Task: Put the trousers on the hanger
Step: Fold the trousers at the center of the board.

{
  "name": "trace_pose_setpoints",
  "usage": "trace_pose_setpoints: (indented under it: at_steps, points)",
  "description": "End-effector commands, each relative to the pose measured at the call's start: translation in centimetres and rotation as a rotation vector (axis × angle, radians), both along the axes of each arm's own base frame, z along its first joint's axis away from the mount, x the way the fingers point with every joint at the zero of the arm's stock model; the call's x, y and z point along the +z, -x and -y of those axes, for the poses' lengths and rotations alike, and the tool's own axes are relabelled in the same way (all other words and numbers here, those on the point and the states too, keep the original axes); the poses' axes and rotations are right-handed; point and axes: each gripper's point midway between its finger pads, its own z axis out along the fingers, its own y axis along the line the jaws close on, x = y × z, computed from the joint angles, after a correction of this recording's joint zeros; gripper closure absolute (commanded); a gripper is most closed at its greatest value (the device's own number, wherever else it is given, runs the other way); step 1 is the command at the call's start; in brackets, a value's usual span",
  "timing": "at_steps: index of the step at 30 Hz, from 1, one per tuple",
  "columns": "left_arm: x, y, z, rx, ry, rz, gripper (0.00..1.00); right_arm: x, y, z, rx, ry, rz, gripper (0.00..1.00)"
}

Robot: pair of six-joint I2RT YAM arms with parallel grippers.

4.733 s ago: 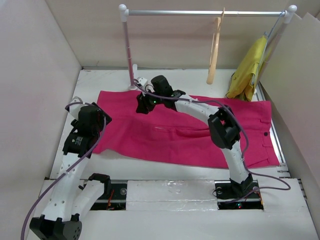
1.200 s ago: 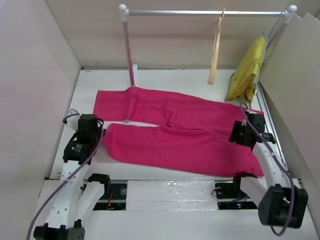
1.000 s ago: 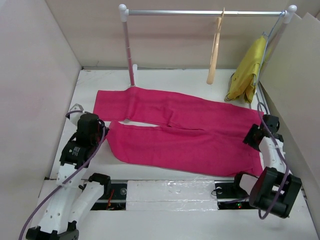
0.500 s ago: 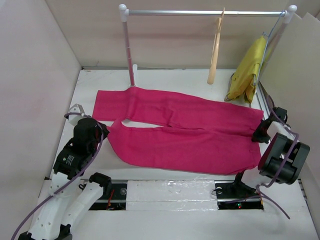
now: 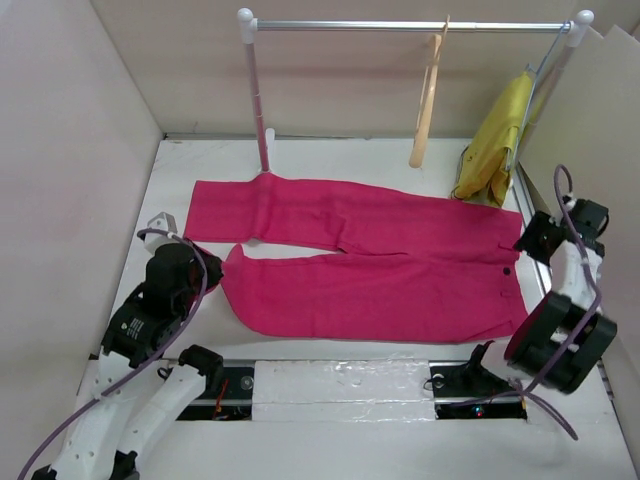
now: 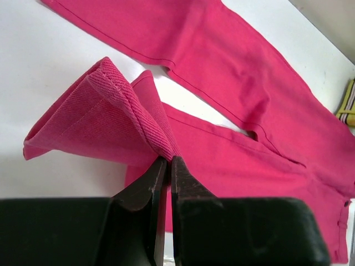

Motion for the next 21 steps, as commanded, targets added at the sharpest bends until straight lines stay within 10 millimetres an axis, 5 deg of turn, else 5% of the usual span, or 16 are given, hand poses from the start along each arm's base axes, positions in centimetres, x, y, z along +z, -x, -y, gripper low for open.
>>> trace_pose_setpoints:
  at_steps: [1, 7, 16, 21]
  points:
    - [2.3, 0.7, 0.2, -0.038, 0.016, 0.066, 1.0, -2.0, 5.9, -0.5, -0.124, -0.067, -0.061, 0.43]
    - [2.5, 1.4, 1.1, -0.09, 0.044, 0.088, 1.0, -4.7, 14.2, -0.3, -0.394, -0.085, -0.171, 0.49]
    - [3.2, 1.4, 2.4, -0.148, 0.046, 0.1, 1.0, -5.8, 17.1, -1.7, -0.61, -0.173, -0.235, 0.5]
    - [3.6, 1.3, 2.4, -0.147, 0.031, 0.11, 1.0, -4.2, 18.2, -1.5, -0.682, -0.135, -0.238, 0.57]
